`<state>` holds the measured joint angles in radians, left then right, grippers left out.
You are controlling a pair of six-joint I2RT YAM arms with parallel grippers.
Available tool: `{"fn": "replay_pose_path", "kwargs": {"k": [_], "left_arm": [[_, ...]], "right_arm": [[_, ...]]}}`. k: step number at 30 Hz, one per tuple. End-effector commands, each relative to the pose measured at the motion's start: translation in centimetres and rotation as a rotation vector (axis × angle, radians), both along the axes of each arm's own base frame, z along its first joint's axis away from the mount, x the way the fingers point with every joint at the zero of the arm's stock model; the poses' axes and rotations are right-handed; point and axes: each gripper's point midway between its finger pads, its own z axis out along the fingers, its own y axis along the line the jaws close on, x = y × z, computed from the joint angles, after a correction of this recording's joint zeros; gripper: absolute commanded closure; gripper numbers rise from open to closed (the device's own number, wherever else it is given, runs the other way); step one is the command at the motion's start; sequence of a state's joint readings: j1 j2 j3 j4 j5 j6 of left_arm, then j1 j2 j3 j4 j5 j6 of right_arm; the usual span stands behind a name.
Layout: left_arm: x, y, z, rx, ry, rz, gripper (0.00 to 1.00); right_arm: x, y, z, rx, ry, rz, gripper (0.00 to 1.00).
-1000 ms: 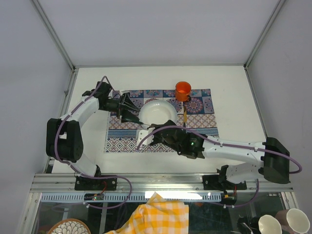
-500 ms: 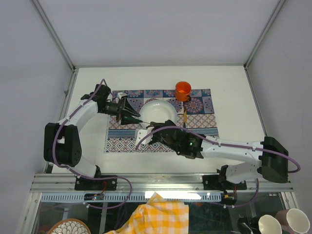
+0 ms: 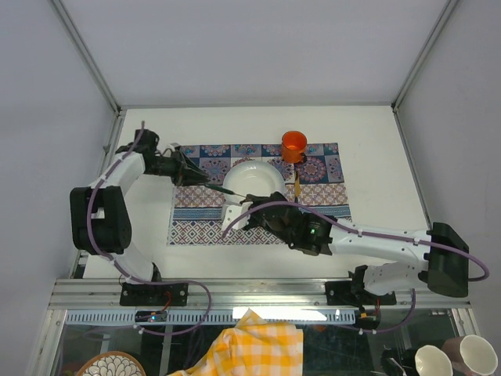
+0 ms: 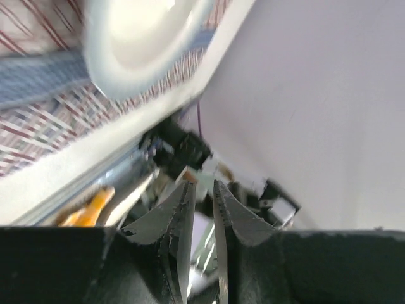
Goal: Set the dinner table for one person
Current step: Place the fork on the napkin.
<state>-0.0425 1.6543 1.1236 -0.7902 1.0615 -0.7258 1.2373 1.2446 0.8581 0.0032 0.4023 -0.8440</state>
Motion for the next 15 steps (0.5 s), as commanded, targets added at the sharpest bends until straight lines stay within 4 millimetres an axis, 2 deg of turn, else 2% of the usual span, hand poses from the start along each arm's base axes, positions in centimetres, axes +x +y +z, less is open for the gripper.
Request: {"fn": "replay_pose_path", "kwargs": {"k": [1, 3, 6, 10, 15], "left_arm": [[6.8, 7.8, 0.8, 0.14, -0.124, 0.285, 0.8], [8.5, 11.2, 1.1, 0.202, -0.138, 0.404, 0.8], [9.4, 13.7, 2.5, 0.223, -0.163, 0.495, 0.79], [9.1, 14.0, 3.4, 0.22, -0.18, 0.515, 0.78], [8.0, 13.9, 3.2, 0.219, -0.17, 0.524, 0.78]], "right_arm": [[-1.1, 1.4, -0.5, 0.051, 0.114, 0.027, 1.0], [-1.6, 1.9, -1.5, 0.026, 0.176, 0.041, 1.0], [-1.9, 2.7, -3.2, -0.013, 0.268, 0.013, 1.0], [-1.6, 4.6, -4.6, -0.034, 0.4, -0.071, 1.0], [-1.8, 7.1, -6.6, -0.026, 0.589, -0.12, 1.0]]}}
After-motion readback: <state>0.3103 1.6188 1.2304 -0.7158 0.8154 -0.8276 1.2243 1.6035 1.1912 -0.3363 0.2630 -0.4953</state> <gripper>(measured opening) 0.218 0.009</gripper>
